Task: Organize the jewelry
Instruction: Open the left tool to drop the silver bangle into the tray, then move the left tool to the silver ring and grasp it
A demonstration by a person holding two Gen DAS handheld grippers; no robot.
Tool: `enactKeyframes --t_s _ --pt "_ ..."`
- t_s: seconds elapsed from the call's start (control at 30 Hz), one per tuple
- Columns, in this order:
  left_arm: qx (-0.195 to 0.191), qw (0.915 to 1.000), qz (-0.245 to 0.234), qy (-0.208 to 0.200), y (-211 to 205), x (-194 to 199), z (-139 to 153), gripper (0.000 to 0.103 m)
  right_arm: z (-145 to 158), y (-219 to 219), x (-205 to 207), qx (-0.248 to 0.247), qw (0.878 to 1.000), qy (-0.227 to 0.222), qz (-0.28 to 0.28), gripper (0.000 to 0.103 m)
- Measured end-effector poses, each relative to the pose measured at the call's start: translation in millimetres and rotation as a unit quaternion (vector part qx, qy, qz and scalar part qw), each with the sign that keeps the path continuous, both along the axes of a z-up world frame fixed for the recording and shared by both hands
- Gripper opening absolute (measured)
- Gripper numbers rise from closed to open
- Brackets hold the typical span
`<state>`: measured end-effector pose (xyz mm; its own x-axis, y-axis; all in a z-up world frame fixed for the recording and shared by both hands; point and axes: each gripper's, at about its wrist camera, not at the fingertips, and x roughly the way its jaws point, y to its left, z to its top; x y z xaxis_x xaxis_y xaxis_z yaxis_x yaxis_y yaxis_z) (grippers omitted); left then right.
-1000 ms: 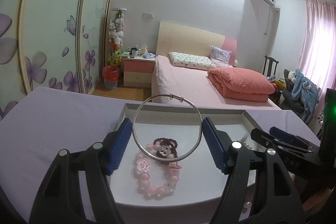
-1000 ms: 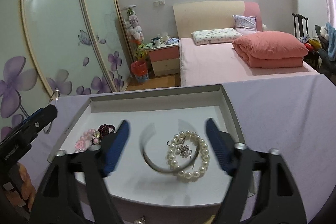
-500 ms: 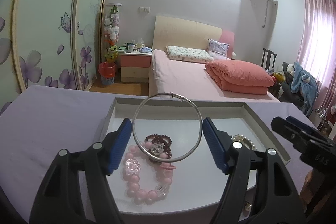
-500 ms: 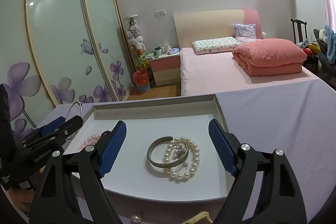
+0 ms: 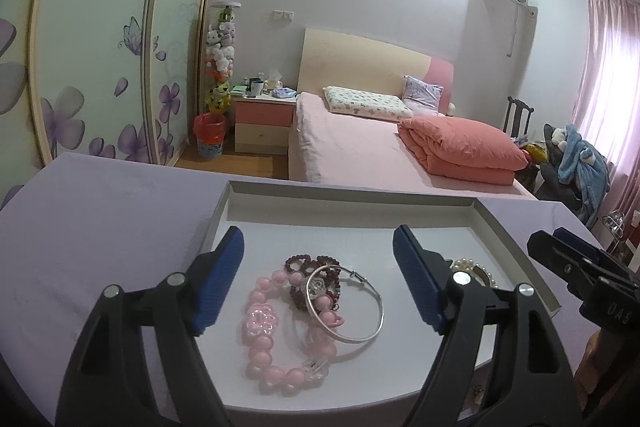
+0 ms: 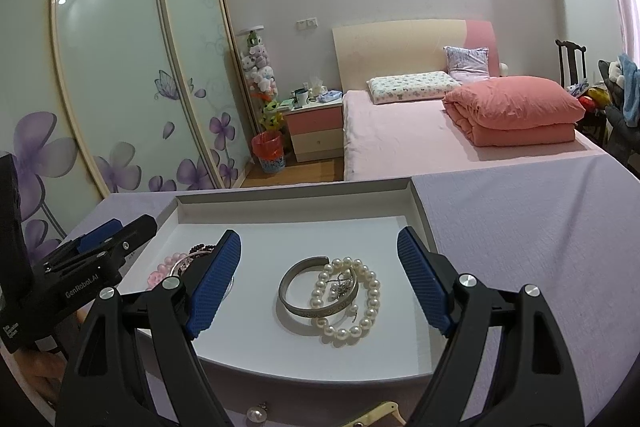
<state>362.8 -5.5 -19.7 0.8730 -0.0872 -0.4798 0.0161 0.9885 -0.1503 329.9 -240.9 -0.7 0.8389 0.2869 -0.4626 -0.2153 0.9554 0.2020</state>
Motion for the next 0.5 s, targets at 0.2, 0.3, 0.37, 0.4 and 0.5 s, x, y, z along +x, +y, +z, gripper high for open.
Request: enactKeyframes --t_s 0.2,0.3,0.37,0.4,0.5 --pt "-0.005 1.0000 0.001 -0.001 6 -10 8 0.075 3 -4 -6 -0.007 1.000 -0.005 -0.004 0.080" --pt "-0.006 1.0000 -0.001 -0.003 11 -27 14 0.075 6 -8 -19 -0.010 1.000 -0.005 -0.003 0.080" --pt "-0.006 1.0000 -0.006 0.000 14 -45 16 0.075 8 -9 -31 -0.016 1.000 -0.006 0.002 0.080" --pt "-0.005 1.0000 -0.008 0.002 15 -51 15 0.075 9 -10 -40 -0.023 1.000 -0.006 0.004 0.080" --pt "-0.003 0.9998 -0.013 0.016 21 -80 10 0.075 5 -11 -67 -0.041 0.999 -0.005 0.009 0.080"
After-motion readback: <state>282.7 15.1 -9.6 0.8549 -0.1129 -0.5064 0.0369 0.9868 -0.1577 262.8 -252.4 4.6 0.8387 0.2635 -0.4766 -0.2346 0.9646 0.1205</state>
